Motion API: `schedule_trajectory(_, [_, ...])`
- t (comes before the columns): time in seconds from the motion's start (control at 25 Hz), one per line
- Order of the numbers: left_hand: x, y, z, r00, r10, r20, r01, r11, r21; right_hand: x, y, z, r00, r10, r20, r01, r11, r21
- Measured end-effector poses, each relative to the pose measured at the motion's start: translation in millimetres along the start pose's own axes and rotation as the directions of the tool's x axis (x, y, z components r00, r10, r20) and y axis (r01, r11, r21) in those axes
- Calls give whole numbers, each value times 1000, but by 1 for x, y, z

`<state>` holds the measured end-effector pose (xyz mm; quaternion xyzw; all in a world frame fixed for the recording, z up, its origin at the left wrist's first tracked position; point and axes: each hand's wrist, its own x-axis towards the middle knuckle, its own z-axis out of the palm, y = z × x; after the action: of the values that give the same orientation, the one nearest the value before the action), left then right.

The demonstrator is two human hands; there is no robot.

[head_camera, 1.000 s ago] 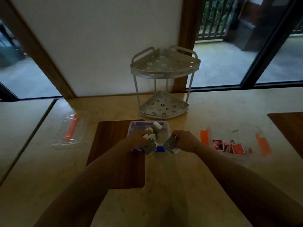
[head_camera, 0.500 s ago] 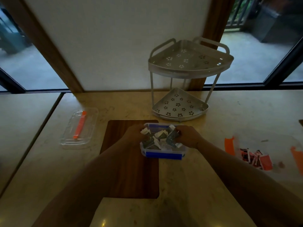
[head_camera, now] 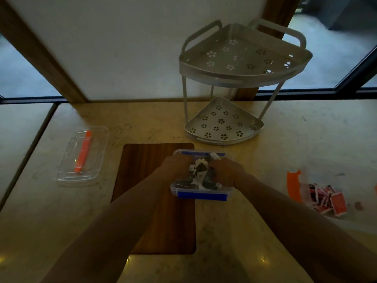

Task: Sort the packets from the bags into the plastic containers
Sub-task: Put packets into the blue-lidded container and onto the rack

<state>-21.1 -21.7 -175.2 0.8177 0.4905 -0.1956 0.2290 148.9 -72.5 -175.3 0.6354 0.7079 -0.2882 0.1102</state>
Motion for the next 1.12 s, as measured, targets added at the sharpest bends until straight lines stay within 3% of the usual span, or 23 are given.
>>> schedule_trajectory(0.32, [4,-4,21,989,109,-100,-97,988,119,-1,-7,9,997,-9,-77,2,996,-91])
schedule_trajectory(0.44, [-3,-2,23,971,117,-210,-90,987,135,-9,-9,13,982,-42,-185,23,994,-104])
schedule_trajectory(0.72, [-32,-2,-6,961,116,-252,-101,992,73,-41,-15,-7,936,-57,-346,39,997,-59])
schedule_trajectory(0.84, [-47,-1,-14,933,146,-328,-135,989,56,-66,-17,-19,904,-21,-427,-25,995,-100])
schedule_trajectory(0.96, [-58,6,-20,869,231,-438,-182,972,150,-91,-10,-24,861,14,-509,-92,987,-129])
schedule_trajectory(1.12, [-70,33,-29,846,242,-475,-197,970,143,-126,10,-30,829,83,-553,-190,972,-139])
